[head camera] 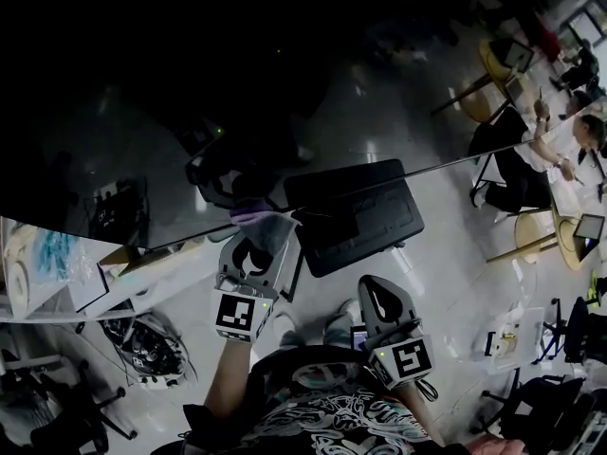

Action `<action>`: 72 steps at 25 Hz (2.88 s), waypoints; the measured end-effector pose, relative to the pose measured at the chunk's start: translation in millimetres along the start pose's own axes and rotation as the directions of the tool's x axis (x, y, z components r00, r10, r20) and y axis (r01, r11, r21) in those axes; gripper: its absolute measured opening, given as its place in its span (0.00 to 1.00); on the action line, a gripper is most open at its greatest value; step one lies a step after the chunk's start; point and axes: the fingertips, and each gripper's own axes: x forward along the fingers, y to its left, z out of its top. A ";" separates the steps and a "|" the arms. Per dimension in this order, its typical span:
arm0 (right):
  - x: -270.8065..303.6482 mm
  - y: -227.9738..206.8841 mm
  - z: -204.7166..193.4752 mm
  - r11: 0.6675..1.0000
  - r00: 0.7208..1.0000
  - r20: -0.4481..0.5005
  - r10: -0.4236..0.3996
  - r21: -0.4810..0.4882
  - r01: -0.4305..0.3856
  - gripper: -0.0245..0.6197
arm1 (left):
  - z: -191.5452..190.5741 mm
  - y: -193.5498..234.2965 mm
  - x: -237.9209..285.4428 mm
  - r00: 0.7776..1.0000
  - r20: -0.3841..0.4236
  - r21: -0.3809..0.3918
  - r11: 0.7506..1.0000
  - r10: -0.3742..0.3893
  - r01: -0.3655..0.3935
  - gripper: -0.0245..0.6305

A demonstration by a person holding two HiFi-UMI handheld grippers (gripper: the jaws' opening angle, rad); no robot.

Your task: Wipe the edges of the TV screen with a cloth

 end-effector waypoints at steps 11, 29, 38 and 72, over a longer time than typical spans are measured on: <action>-4.4 -24.7 1.6 1.000 1.000 0.002 -0.021 -0.002 0.021 0.09 | 4.8 -16.0 19.7 1.000 0.004 0.004 1.000 -0.015 0.015 0.34; -20.6 -77.2 -4.6 0.995 0.996 -0.015 -0.091 0.038 0.091 0.09 | 13.6 -57.1 65.0 0.996 -0.002 0.014 0.996 -0.093 0.093 0.34; -23.8 -110.6 -2.0 0.989 0.991 -0.014 -0.134 0.055 0.135 0.09 | 16.3 -79.4 87.6 0.991 -0.015 0.027 0.991 -0.132 0.132 0.34; -50.3 -222.2 2.6 0.965 0.966 0.073 -0.249 0.110 0.240 0.09 | 29.7 -153.2 161.9 0.977 -0.012 0.041 0.976 -0.212 0.213 0.34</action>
